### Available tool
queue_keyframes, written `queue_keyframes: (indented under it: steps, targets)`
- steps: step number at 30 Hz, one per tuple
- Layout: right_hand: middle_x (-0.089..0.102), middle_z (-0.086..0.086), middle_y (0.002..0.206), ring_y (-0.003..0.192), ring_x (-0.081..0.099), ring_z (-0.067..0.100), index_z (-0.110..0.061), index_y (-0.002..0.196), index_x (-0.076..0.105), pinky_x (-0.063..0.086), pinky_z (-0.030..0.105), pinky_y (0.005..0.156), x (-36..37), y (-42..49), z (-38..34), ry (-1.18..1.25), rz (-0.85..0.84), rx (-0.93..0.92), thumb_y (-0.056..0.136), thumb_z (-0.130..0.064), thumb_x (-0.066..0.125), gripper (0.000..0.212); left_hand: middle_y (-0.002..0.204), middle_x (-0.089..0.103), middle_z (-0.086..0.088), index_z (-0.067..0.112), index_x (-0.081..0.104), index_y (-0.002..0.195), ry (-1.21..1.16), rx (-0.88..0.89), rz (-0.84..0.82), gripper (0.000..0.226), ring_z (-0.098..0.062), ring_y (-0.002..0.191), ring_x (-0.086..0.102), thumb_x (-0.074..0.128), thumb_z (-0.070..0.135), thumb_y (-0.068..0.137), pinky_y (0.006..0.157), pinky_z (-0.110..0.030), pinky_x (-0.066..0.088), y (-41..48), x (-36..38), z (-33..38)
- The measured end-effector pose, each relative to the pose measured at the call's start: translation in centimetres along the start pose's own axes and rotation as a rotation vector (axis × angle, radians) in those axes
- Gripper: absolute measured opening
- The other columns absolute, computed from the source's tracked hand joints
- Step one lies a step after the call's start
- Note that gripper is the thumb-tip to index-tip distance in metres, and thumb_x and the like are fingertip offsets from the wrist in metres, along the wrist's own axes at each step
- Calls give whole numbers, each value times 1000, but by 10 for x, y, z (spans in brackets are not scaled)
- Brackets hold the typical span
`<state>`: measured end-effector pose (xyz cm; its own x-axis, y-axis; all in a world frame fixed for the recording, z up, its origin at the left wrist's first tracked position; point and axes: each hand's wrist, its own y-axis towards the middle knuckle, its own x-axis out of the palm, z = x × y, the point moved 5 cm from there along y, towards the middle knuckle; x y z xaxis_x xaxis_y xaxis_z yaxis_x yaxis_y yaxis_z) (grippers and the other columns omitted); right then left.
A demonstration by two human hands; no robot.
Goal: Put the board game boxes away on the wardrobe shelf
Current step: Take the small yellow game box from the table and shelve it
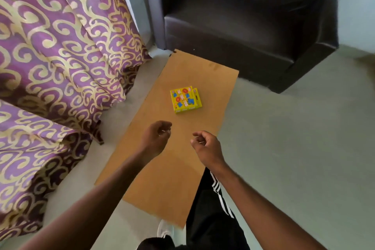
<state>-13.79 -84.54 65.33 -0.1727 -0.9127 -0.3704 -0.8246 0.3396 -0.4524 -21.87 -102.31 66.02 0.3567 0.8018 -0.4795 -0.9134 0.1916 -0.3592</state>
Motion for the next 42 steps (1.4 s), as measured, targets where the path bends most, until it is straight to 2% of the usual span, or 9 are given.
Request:
queue_keyframes:
  steps: [4,12,17,21,24,27,33,39,42]
  targets:
    - [62,-5,83,77,60,13,-16,115,65,46,23,67,11,115,6,-16,-96,105,86,-16,64,29,109,69,-13,4,67,106,74,-142,7,25,-23,94,64,55,-1,85,80,-30,48,117,23,-4]
    - [53,6,141,132,48,21,-13,140,49,41,33,106,79,296,74,-1,-257,306,84,-7,62,57,139,48,-17,10,43,140,548,-188,-153,63,-38,126,47,64,21,81,102,-44,42,315,82,-56]
    - [56,-3,135,123,55,21,-26,132,54,47,45,103,103,333,108,98,-259,341,72,-19,67,62,160,19,-8,15,16,153,743,-184,-288,82,-32,144,23,62,29,86,110,-51,29,373,104,-82]
    - [61,-4,128,115,61,21,-32,122,59,51,46,99,95,340,118,137,-221,334,66,-24,66,57,146,39,-12,14,33,145,721,-283,-268,71,-34,132,39,62,35,84,104,-46,36,371,102,-96]
    - [66,1,121,109,65,18,-36,115,62,54,47,95,75,350,122,107,-168,327,65,-23,65,52,128,57,-17,10,51,128,580,-508,-277,50,-34,118,53,59,30,84,95,-41,47,339,103,-109]
    - [65,-2,123,110,65,15,-42,115,60,56,46,91,59,358,114,12,-213,312,72,-18,64,49,128,58,-16,7,48,133,278,-708,-297,53,-29,112,58,60,21,84,90,-37,51,302,112,-120]
    - [62,0,126,111,63,17,-37,118,60,58,42,88,61,364,102,-118,-342,238,79,-11,68,47,120,61,-6,9,49,133,-184,-669,-113,52,-20,98,59,60,2,82,84,-29,48,285,124,-105]
    - [59,-1,126,108,64,16,-42,108,60,59,41,88,71,330,77,-187,-430,144,77,-12,67,44,115,65,-10,10,52,126,-499,-796,46,64,-22,98,67,67,20,65,86,-39,57,216,108,-103]
    - [59,-3,125,108,64,15,-48,105,60,59,42,86,81,279,58,-248,-547,96,73,-21,66,43,116,64,-12,8,50,129,-595,-836,186,50,-23,97,66,65,9,81,74,-31,54,145,86,-104]
